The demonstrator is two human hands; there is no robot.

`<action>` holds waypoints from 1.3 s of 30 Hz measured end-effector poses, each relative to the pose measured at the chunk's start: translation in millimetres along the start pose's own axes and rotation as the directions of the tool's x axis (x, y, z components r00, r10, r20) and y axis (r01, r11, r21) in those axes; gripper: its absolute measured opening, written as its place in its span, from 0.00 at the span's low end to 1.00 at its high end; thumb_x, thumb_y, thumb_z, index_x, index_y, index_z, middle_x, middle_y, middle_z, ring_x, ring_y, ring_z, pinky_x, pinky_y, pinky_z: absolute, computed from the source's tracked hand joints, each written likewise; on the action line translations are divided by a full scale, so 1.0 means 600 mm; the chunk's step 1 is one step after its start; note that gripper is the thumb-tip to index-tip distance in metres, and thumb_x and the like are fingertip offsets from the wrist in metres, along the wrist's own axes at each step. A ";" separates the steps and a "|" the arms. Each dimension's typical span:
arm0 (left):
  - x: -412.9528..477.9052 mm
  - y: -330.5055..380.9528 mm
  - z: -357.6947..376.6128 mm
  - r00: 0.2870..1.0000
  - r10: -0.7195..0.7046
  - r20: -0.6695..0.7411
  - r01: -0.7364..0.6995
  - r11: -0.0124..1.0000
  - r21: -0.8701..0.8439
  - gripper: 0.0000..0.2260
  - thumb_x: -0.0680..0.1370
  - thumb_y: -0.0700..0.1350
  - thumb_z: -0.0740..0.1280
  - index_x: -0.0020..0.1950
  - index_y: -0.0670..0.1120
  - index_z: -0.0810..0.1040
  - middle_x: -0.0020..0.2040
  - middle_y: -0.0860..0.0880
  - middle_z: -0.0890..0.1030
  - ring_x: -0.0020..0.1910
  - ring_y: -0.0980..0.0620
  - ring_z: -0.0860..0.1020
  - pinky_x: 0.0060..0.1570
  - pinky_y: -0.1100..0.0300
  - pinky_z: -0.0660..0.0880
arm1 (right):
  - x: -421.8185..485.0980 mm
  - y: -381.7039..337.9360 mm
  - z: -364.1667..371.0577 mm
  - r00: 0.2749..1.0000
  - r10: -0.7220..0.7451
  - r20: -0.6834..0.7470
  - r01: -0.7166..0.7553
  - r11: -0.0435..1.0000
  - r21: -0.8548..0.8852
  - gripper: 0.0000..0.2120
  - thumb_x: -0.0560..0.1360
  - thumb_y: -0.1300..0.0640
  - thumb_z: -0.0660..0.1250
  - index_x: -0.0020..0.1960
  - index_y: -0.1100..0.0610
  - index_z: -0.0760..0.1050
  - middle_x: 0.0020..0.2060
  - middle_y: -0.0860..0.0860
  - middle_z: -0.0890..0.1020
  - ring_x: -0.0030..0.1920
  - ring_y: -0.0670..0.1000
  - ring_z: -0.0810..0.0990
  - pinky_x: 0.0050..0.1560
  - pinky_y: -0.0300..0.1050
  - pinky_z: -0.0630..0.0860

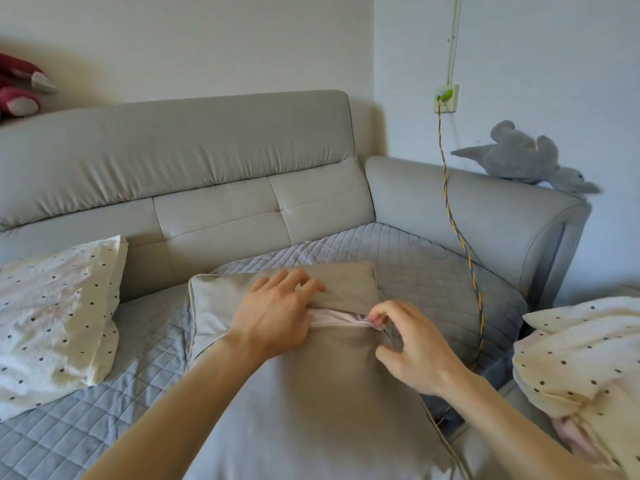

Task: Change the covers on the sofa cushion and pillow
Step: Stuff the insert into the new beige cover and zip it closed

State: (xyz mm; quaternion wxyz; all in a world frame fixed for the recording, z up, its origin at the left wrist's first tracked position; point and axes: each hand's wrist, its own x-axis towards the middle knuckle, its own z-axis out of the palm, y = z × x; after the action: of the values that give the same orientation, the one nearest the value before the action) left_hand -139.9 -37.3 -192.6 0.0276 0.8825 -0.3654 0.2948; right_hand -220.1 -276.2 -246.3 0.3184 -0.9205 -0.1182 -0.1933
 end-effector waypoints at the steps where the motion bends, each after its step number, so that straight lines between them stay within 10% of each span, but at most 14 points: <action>1: 0.019 0.007 0.007 0.996 0.075 0.036 -0.077 0.996 0.051 0.15 0.67 0.46 0.68 0.52 0.56 0.80 0.46 0.56 0.79 0.43 0.50 0.80 0.40 0.55 0.77 | -0.001 0.002 0.003 0.998 0.004 0.056 -0.002 0.999 -0.039 0.21 0.64 0.46 0.59 0.55 0.45 0.74 0.50 0.35 0.74 0.54 0.41 0.72 0.56 0.38 0.70; 6: 0.069 0.038 0.017 0.951 0.274 0.142 -0.295 0.941 0.163 0.13 0.61 0.53 0.79 0.41 0.55 0.81 0.36 0.55 0.78 0.32 0.51 0.79 0.30 0.61 0.72 | 0.004 0.021 0.024 0.972 0.078 0.220 -0.038 0.983 -0.182 0.22 0.62 0.40 0.55 0.55 0.41 0.69 0.54 0.36 0.73 0.55 0.43 0.65 0.49 0.46 0.61; 12: 0.027 0.053 0.027 0.927 0.363 0.096 -0.360 0.932 -0.051 0.06 0.71 0.49 0.63 0.40 0.54 0.80 0.40 0.56 0.79 0.38 0.52 0.76 0.33 0.59 0.72 | 0.015 0.008 0.026 0.906 0.090 0.413 -0.074 0.996 -0.054 0.13 0.65 0.44 0.60 0.49 0.44 0.64 0.49 0.42 0.72 0.51 0.48 0.70 0.53 0.49 0.68; 21: -0.013 0.036 0.012 0.970 0.179 0.168 -0.168 0.983 -0.073 0.19 0.81 0.61 0.53 0.47 0.57 0.82 0.51 0.58 0.75 0.53 0.56 0.74 0.54 0.57 0.72 | 0.004 0.020 -0.016 0.932 0.068 0.355 -0.068 0.998 -0.011 0.12 0.69 0.42 0.56 0.45 0.43 0.75 0.42 0.42 0.77 0.49 0.41 0.71 0.53 0.47 0.63; 31: 0.033 0.032 -0.011 0.979 0.143 0.148 -0.148 0.989 0.019 0.16 0.70 0.45 0.63 0.56 0.57 0.74 0.44 0.57 0.77 0.40 0.51 0.78 0.31 0.57 0.74 | -0.018 0.014 0.021 0.996 0.055 -0.066 -0.039 0.975 0.218 0.10 0.66 0.55 0.65 0.46 0.46 0.75 0.47 0.38 0.73 0.50 0.44 0.74 0.49 0.41 0.72; 34: 0.051 0.036 -0.004 0.981 0.067 0.179 -0.087 0.991 0.105 0.15 0.66 0.44 0.74 0.51 0.55 0.77 0.41 0.55 0.76 0.37 0.49 0.79 0.28 0.57 0.72 | -0.013 0.012 0.021 0.999 0.040 0.007 -0.041 0.994 0.103 0.14 0.66 0.50 0.61 0.51 0.44 0.75 0.45 0.36 0.75 0.51 0.43 0.70 0.50 0.42 0.69; 39: 0.078 0.053 -0.003 0.931 -0.062 0.359 -0.011 0.980 0.197 0.11 0.77 0.47 0.64 0.59 0.57 0.73 0.52 0.55 0.76 0.51 0.49 0.77 0.43 0.58 0.68 | -0.008 -0.003 0.020 0.979 0.041 0.200 -0.029 0.998 -0.062 0.13 0.69 0.45 0.59 0.52 0.44 0.65 0.50 0.41 0.73 0.51 0.46 0.70 0.52 0.46 0.64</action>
State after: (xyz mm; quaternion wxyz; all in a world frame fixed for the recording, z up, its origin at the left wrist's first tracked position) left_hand -135.6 -89.4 -171.4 -0.1235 0.9249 -0.3219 0.1605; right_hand -221.7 -267.5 -256.2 0.2811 -0.9462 -0.1278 -0.0971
